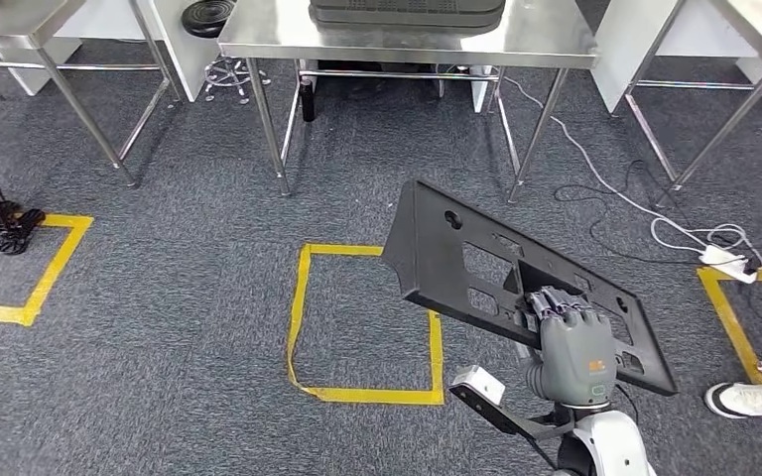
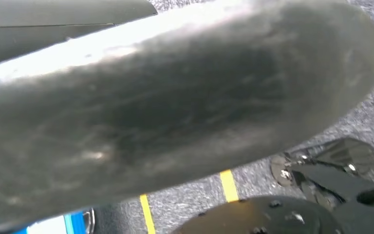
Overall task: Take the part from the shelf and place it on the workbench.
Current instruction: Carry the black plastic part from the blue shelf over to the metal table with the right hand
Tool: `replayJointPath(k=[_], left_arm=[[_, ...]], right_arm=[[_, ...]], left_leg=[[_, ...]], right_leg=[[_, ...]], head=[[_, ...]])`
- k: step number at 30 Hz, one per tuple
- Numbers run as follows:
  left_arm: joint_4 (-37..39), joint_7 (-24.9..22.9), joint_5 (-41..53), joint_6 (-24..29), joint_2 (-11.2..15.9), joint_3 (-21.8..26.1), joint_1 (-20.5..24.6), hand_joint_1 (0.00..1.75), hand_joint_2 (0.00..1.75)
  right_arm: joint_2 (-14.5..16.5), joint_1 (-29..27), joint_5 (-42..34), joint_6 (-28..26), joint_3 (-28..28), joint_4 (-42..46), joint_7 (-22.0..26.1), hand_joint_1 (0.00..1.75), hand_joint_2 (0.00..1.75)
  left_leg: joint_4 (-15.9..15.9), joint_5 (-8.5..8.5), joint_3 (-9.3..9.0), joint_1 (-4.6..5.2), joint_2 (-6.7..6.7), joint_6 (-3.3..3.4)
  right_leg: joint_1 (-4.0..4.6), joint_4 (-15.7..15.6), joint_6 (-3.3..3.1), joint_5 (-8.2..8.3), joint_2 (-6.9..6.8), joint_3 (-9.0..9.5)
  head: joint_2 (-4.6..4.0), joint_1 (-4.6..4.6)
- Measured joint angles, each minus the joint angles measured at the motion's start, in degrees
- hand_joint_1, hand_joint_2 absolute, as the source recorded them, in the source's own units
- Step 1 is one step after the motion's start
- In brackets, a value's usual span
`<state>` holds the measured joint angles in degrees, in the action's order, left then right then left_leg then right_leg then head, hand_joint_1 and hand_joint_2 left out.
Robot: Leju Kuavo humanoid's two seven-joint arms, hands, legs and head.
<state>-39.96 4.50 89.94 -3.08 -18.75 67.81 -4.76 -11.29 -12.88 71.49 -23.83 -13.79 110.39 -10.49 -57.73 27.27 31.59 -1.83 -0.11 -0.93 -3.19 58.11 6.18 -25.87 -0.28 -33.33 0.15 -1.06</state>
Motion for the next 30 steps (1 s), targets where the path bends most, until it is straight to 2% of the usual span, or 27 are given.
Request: replayJointPath(k=[3, 5, 6, 8, 9, 10, 11, 12, 13, 14, 15, 17, 19, 20, 21, 23, 24, 25, 26, 27, 28, 29, 30], left_arm=[[0.1, 0.0, 0.0, 0.0, 0.1, 0.0, 0.0, 0.0, 0.0], [0.1, 0.0, 0.0, 0.0, 0.1, -0.1, 0.1, 0.0, 0.0], [0.1, 0.0, 0.0, 0.0, 0.1, -0.1, 0.1, 0.0, 0.0], [0.2, 0.0, 0.0, 0.0, 0.1, -0.1, 0.0, 0.0, 0.0], [0.3, 0.0, 0.0, 0.0, 0.1, -0.1, 0.0, 0.0, 0.0], [0.3, 0.0, 0.0, 0.0, 0.1, -0.1, 0.0, 0.0, 0.0], [0.4, 0.0, 0.0, 0.1, 0.2, -0.1, 0.0, 0.0, 0.0], [0.4, 0.0, 0.0, 0.2, 0.2, -0.1, 0.0, 0.0, 0.0], [0.5, 0.0, 0.0, 0.3, 0.2, -0.1, 0.0, 0.0, 0.0], [0.6, 0.0, 0.0, 0.4, 0.3, -0.1, 0.0, 0.0, 0.0], [0.7, 0.0, 0.0, 0.5, 0.3, -0.2, 0.1, 0.0, 0.0], [1.0, 0.0, 0.0, 0.7, 0.4, -0.3, 0.2, 0.0, 0.0], [1.2, -0.1, 0.0, 0.9, 0.5, -0.3, 0.2, 0.0, 0.0], [1.4, -0.1, 0.0, 1.1, 0.5, -0.4, 0.2, 0.0, 0.0], [1.5, -0.2, 0.0, 1.2, 0.5, -0.4, 0.2, 0.0, 0.0], [1.9, -0.2, 0.0, 1.5, 0.6, -0.5, 0.3, 0.0, 0.0], [2.2, -0.2, 0.0, 1.6, 0.7, -0.5, 0.3, 0.0, 0.0], [2.5, -0.2, 0.0, 1.7, 0.7, -0.5, 0.4, 0.0, 0.0], [2.7, -0.2, 0.0, 1.8, 0.8, -0.5, 0.4, 0.0, 0.0], [3.0, -0.1, 0.0, 1.8, 0.9, -0.5, 0.4, 0.0, 0.0], [3.3, -0.1, 0.0, 1.8, 0.9, -0.6, 0.4, 0.0, 0.0], [3.6, -0.1, 0.0, 1.9, 1.0, -0.6, 0.4, 0.0, 0.0], [3.8, -0.1, 0.0, 1.9, 1.0, -0.6, 0.5, 0.0, 0.0]], right_arm=[[0.0, -0.1, 0.0, 0.0, 0.0, -0.1, 0.0, 1.75, 1.75], [0.1, -0.1, 0.0, 0.0, 0.0, -0.2, 0.0, 1.75, 1.75], [0.1, -0.1, 0.0, 0.0, 0.0, -0.2, 0.0, 1.75, 1.75], [0.1, -0.1, 0.0, 0.0, 0.0, -0.2, 0.0, 1.75, 1.75], [0.2, -0.1, 0.0, 0.0, 0.0, -0.2, 0.0, 1.75, 1.75], [0.2, -0.1, 0.0, 0.0, 0.0, -0.3, 0.0, 1.75, 1.75], [0.2, -0.1, 0.0, 0.0, 0.0, -0.3, 0.0, 1.75, 1.75], [0.3, -0.1, 0.1, 0.0, 0.0, -0.3, 0.0, 1.75, 1.75], [0.4, -0.1, 0.1, 0.0, 0.0, -0.3, 0.0, 1.75, 1.75], [0.4, 0.0, 0.1, 0.1, 0.0, -0.3, 0.0, 1.75, 1.75], [0.4, 0.0, 0.2, 0.1, 0.0, -0.4, 0.0, 1.75, 1.75], [0.4, 0.0, 0.3, 0.3, 0.0, -0.4, 0.0, 1.75, 1.75], [0.4, 0.0, 0.4, 0.3, 0.0, -0.4, 0.0, 1.75, 1.75], [0.4, 0.0, 0.5, 0.3, 0.0, -0.4, 0.0, 1.75, 1.75], [0.4, 0.0, 0.6, 0.3, 0.0, -0.4, 0.0, 1.75, 1.75], [0.3, 0.1, 0.9, 0.4, 0.1, -0.5, 0.0, 1.75, 1.75], [0.2, 0.1, 1.0, 0.4, 0.1, -0.6, 0.0, 1.75, 1.75], [0.2, 0.0, 1.1, 0.4, 0.1, -0.7, 0.0, 1.75, 1.75], [0.1, 0.0, 1.1, 0.4, 0.1, -0.8, 0.0, 1.75, 1.75], [0.0, 0.0, 1.2, 0.4, 0.1, -0.9, 0.0, 1.75, 1.75], [0.0, 0.1, 1.3, 0.5, 0.1, -0.9, 0.0, 1.75, 1.75], [-0.1, 0.3, 1.4, 0.7, 0.1, -0.9, 0.0, 1.75, 1.75], [-0.1, 0.5, 1.5, 0.9, 0.1, -0.9, 0.0, 1.75, 1.75]], left_leg=[[0.2, 0.27, -0.39, 0.05, 0.04, -0.93], [-2.0, 1.66, 0.34, -0.24, 0.13, -1.11], [-4.9, 3.17, 1.73, -0.25, 0.13, -1.08], [-13.2, 6.47, 6.13, -0.04, 0.1, -0.8], [-16.4, 7.17, 8.05, 0.06, 0.08, -0.62], [-17.6, 6.75, 9.08, 0.12, 0.07, -0.37], [-16.5, 5.23, 9.02, 0.19, 0.06, -0.04], [-13.5, 2.92, 7.93, 0.29, 0.03, 0.37], [-9.7, 0.69, 6.37, 0.43, -0.04, 0.8], [-6.1, -0.72, 4.8, 0.6, -0.15, 1.04], [-3.7, -1.4, 3.75, 0.81, -0.24, 1.16], [-2.4, -1.05, 3.24, 1.27, -0.37, 1.19], [-1.9, -1.13, 3.04, 1.31, -0.42, 1.6], [-1.5, -1.19, 2.74, 1.21, -0.42, 1.89], [-1.2, -1.2, 2.42, 1.06, -0.4, 2.18], [-1.0, -0.96, 2.15, 1.06, -0.36, 2.65], [-1.0, -0.78, 2.05, 1.11, -0.37, 2.78], [-1.0, -0.56, 1.88, 1.15, -0.38, 2.85], [-1.0, -0.31, 1.59, 1.17, -0.41, 2.87], [-1.0, -0.03, 1.19, 1.17, -0.44, 2.81], [-1.0, 0.27, 0.77, 1.18, -0.46, 2.67], [-1.1, 0.64, 0.38, 1.34, -0.47, 2.44], [-1.1, 0.98, 0.14, 1.5, -0.47, 2.15]], right_leg=[[0.32, 0.0, -2.31, -0.24, 0.32, 0.27], [0.33, 0.1, -3.29, -0.44, 0.42, 0.59], [0.41, 0.0, -3.76, -0.58, 0.44, 0.82], [0.9, 0.0, -4.48, -0.92, 0.41, 1.16], [1.21, 0.0, -4.8, -1.1, 0.44, 1.37], [1.47, 0.0, -5.04, -1.28, 0.53, 1.64], [1.69, 0.0, -5.21, -1.5, 0.66, 2.0], [1.82, 0.0, -5.28, -1.76, 0.81, 2.43], [1.88, 0.0, -5.23, -2.05, 0.94, 2.74], [2.11, 0.1, -5.0, -2.4, 1.04, 3.02], [2.2, 0.1, -4.7, -2.66, 1.11, 3.1], [2.24, -0.1, -4.05, -2.88, 1.2, 3.11], [2.09, -0.1, -3.47, -3.07, 1.13, 3.09], [2.09, 0.9, -3.32, -3.57, 1.05, 2.61], [2.13, 3.0, -3.33, -4.48, 0.96, 1.48], [2.08, 10.4, -3.62, -6.97, 0.87, -2.88], [2.08, 14.0, -3.57, -7.82, 0.87, -5.25], [2.07, 16.0, -3.32, -7.88, 0.86, -6.92], [2.05, 15.8, -2.85, -6.95, 0.85, -7.47], [2.03, 13.2, -2.29, -5.15, 0.79, -6.75], [2.02, 9.0, -1.81, -2.92, 0.62, -5.13], [2.13, 5.0, -1.71, -1.06, 0.41, -3.45], [2.26, 2.0, -2.01, 0.14, 0.25, -2.06]], head=[[0.0, -0.16], [0.0, -0.31], [0.0, -0.4], [0.0, -0.42], [0.0, -0.41], [0.0, -0.4], [0.0, -0.4], [0.0, -0.4], [0.0, -0.4], [0.0, -0.38], [0.0, -0.36], [0.0, -0.33], [0.0, -0.3], [0.0, -0.27], [0.0, -0.16], [0.0, -0.05], [0.0, -0.02], [0.0, -0.03], [0.0, -0.03], [0.0, -0.01], [0.0, 0.01], [0.0, 0.0], [0.0, -0.02]])
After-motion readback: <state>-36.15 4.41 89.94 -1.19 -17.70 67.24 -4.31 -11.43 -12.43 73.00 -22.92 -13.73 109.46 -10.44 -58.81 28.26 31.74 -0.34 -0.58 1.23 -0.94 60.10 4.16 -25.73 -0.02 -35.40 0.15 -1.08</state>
